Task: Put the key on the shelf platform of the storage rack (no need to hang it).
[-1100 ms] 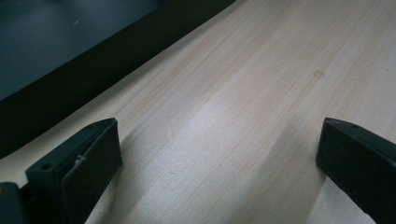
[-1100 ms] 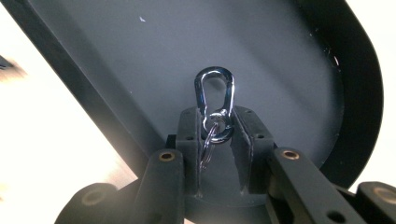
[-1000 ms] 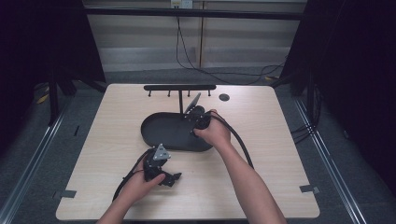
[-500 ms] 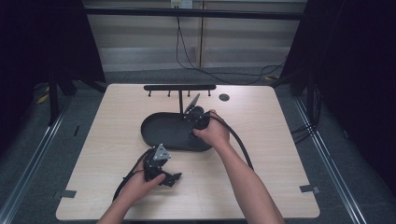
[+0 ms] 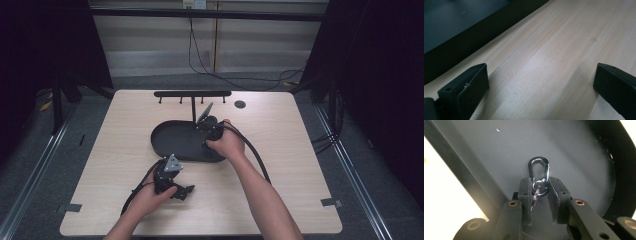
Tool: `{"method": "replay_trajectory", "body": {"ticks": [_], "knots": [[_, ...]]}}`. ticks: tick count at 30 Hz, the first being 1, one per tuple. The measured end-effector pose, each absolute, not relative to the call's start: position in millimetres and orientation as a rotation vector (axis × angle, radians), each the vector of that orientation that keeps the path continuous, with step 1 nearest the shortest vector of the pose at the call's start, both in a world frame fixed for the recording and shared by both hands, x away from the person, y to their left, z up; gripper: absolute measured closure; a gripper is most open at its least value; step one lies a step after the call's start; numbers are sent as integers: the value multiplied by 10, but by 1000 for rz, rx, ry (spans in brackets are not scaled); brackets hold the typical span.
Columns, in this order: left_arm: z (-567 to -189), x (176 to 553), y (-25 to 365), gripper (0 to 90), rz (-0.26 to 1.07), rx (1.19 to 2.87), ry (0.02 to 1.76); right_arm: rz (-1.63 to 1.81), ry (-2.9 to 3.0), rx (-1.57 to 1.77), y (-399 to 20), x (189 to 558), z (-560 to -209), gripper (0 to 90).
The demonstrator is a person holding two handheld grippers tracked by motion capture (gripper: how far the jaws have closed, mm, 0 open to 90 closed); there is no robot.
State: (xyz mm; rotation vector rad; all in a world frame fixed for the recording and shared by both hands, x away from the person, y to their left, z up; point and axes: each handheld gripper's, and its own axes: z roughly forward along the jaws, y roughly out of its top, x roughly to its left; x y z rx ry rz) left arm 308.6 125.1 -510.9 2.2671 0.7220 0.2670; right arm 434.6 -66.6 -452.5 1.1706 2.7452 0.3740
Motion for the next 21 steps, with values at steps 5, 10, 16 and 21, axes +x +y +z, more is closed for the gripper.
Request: {"method": "replay_trajectory", "body": {"ticks": [5, 10, 16, 21], "knots": [[-5110, 3085, 1249, 0, 265, 2267, 721, 371, 2747, 1168, -665, 4349, -4542, 729], [-5110, 3085, 1249, 0, 265, 2266, 721, 373, 2749, 1170, -685, 4366, -4549, 725], [-5110, 3084, 1249, 0, 267, 2266, 722, 363, 2754, 1168, -686, 4364, -4566, 724], [-5111, 3085, 1248, 0, 264, 2266, 721, 376, 2749, 1158, -691, 4370, -4553, 715]]}}
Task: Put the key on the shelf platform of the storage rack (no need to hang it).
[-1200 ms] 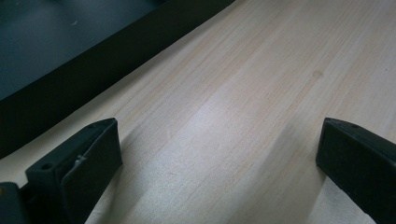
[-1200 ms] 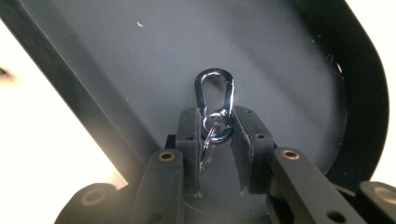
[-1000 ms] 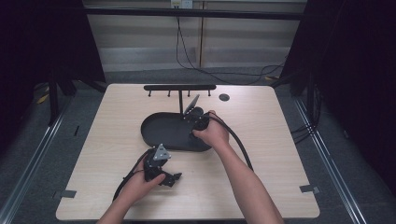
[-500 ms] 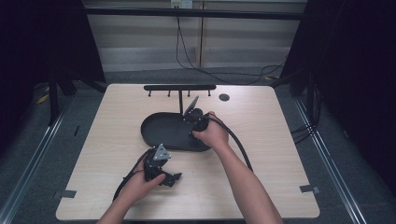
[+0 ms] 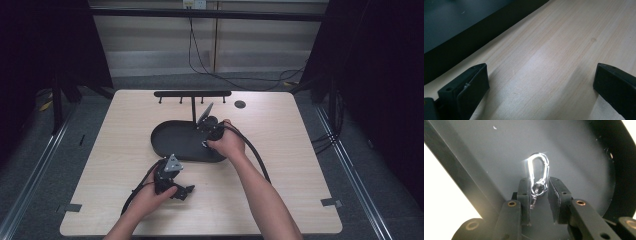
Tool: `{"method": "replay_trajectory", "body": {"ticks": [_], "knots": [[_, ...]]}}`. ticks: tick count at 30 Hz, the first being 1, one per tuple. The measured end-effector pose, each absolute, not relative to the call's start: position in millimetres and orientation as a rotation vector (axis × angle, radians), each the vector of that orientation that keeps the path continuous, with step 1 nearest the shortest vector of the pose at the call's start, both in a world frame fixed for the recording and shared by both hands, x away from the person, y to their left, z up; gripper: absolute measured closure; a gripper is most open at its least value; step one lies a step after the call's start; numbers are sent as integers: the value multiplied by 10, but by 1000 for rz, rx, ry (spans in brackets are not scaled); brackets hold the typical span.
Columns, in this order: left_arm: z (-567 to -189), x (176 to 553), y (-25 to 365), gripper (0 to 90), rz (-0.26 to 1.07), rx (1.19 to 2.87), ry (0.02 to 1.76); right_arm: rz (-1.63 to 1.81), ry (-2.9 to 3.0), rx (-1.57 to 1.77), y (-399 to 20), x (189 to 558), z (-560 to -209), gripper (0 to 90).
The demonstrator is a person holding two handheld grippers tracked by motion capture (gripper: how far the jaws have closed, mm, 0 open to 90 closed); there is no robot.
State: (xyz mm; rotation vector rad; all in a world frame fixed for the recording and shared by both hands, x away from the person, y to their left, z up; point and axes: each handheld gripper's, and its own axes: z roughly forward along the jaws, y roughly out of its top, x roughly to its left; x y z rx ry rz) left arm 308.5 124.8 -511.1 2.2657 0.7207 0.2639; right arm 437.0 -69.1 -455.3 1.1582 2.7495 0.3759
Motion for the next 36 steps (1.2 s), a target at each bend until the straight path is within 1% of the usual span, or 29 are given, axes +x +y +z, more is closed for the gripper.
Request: {"method": "replay_trajectory", "body": {"ticks": [4, 17, 20, 29, 36], "knots": [[-5110, 3084, 1248, 0, 266, 2266, 721, 378, 2751, 1162, -705, 4370, -4540, 688], [-5110, 3084, 1248, 0, 265, 2266, 721, 412, 2735, 1178, -773, 4327, -4454, 552], [-5110, 3084, 1249, 0, 265, 2266, 721, 415, 2732, 1190, -783, 4314, -4449, 504], [-5110, 3084, 1248, 0, 265, 2266, 721, 442, 2733, 1178, -798, 4272, -4425, 407], [-5110, 3084, 1248, 0, 266, 2266, 721, 472, 2728, 1164, -828, 4201, -4339, 383]]}}
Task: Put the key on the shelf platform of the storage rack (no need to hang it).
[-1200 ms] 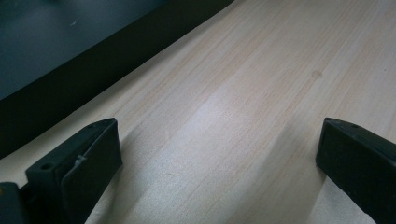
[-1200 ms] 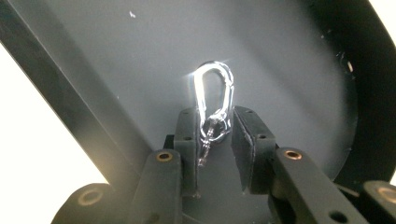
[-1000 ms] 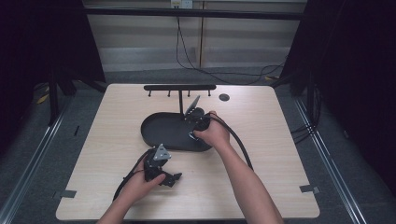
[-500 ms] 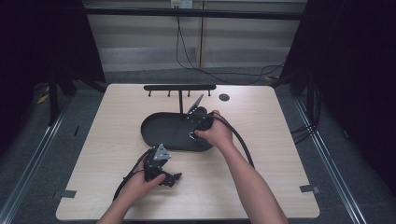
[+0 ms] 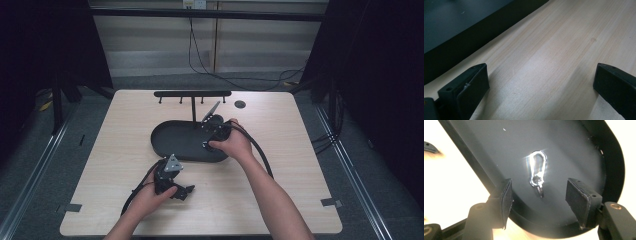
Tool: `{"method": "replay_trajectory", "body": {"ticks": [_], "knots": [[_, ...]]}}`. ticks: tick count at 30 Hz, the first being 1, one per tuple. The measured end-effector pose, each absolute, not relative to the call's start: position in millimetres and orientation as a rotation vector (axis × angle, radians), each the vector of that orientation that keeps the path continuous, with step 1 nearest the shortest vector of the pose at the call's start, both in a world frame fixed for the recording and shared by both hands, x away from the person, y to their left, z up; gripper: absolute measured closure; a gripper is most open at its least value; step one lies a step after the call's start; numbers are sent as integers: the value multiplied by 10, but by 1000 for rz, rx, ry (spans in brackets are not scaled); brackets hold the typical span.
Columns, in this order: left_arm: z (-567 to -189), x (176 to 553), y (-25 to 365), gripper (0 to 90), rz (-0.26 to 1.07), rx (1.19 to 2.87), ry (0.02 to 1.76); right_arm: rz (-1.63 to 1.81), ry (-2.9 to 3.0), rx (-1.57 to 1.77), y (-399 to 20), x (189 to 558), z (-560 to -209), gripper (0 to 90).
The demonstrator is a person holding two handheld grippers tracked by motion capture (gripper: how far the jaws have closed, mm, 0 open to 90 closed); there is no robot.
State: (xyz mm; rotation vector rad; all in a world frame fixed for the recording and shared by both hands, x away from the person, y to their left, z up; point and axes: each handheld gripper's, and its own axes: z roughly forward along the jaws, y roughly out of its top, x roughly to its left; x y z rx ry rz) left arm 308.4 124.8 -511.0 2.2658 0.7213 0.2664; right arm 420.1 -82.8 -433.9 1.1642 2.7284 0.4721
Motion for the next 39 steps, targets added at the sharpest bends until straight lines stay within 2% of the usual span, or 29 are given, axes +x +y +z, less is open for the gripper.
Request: {"method": "replay_trajectory", "body": {"ticks": [39], "knots": [[-5110, 3085, 1249, 0, 260, 2266, 720, 511, 2738, 1152, -1248, 3850, -4090, 358]]}}
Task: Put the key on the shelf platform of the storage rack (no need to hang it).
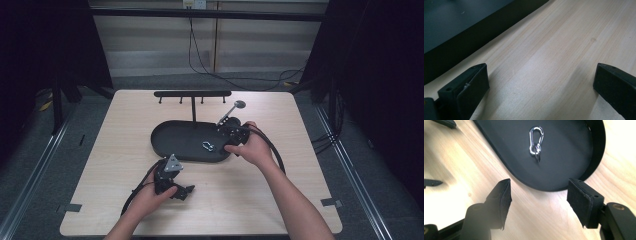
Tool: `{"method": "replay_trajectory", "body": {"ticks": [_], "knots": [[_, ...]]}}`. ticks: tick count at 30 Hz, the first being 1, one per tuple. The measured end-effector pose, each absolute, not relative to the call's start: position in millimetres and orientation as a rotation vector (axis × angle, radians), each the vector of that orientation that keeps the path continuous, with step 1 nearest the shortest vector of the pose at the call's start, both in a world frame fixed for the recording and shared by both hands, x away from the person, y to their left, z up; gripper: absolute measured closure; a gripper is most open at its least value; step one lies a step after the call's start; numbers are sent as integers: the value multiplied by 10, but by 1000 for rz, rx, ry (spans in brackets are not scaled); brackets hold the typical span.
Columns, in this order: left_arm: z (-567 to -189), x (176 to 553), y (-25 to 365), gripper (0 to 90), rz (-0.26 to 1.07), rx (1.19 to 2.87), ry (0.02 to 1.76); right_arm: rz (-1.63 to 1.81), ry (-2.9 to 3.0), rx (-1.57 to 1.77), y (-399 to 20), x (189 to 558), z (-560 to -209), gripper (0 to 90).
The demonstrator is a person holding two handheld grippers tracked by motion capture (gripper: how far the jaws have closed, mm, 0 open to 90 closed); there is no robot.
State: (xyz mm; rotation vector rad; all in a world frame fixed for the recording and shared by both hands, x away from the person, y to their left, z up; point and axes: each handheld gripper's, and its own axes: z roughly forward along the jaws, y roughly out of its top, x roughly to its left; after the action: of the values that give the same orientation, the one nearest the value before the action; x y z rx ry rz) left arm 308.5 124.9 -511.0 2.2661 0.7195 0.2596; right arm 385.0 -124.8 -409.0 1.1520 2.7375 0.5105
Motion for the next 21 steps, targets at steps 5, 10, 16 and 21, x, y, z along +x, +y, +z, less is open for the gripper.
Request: {"method": "replay_trajectory", "body": {"ticks": [5, 10, 16, 21], "knots": [[-5110, 3085, 1249, 0, 261, 2266, 720, 532, 2733, 1166, -1309, 3808, -4062, 353], [-5107, 3085, 1250, 0, 259, 2270, 719, 523, 2739, 1173, -1368, 3766, -4040, 347], [-5108, 3084, 1249, 0, 263, 2268, 721, 534, 2741, 1168, -1437, 3723, -4029, 343], [-5109, 3084, 1248, 0, 263, 2268, 721, 544, 2739, 1178, -1486, 3683, -4015, 335]]}}
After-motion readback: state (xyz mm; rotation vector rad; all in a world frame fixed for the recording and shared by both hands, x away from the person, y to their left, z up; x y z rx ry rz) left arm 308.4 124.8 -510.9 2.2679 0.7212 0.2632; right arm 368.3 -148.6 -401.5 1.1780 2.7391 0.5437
